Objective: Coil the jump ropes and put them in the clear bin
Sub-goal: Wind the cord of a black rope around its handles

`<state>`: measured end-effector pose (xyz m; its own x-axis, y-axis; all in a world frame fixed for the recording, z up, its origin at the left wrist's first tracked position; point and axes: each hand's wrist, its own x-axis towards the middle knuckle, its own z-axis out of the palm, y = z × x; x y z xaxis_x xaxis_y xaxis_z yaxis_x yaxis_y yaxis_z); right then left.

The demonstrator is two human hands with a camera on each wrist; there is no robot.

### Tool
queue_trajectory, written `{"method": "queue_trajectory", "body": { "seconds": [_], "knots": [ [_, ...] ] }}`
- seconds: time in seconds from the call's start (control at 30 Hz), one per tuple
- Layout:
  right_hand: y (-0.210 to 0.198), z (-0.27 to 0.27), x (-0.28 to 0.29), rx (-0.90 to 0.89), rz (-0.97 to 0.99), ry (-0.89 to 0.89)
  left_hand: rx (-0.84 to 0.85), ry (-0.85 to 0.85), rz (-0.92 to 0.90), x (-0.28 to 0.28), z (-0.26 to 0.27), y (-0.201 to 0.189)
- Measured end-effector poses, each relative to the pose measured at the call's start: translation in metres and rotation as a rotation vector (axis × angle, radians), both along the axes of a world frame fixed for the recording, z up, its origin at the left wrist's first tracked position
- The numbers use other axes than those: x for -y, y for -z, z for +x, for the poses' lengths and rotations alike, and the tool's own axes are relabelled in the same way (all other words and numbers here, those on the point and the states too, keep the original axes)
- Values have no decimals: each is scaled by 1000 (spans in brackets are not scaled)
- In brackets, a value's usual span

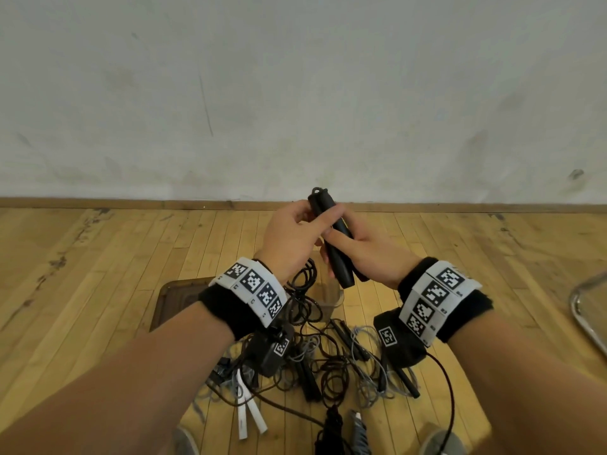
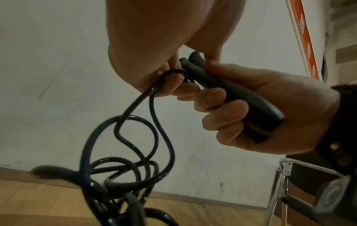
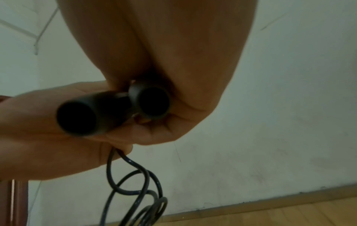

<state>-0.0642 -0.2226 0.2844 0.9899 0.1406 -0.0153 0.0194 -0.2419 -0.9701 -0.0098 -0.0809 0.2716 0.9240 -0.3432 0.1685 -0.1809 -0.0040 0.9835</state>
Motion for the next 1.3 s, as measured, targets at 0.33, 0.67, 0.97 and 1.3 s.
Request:
{"method": "queue_trajectory", "body": {
  "seconds": [0.33,0.67,0.97,1.3],
  "knots": [
    [5,-1,-4,-72,269,-18,-168,57,-125,0,-7,-6],
    [7,4,9,16,-58,89,230,62,391,-14,11,6],
    [10,6,27,60,-287,272,216,121,576,-22,15,5],
    [23,12,29,152,-1149,155,662,121,860,-21,18,-9]
  ]
}}
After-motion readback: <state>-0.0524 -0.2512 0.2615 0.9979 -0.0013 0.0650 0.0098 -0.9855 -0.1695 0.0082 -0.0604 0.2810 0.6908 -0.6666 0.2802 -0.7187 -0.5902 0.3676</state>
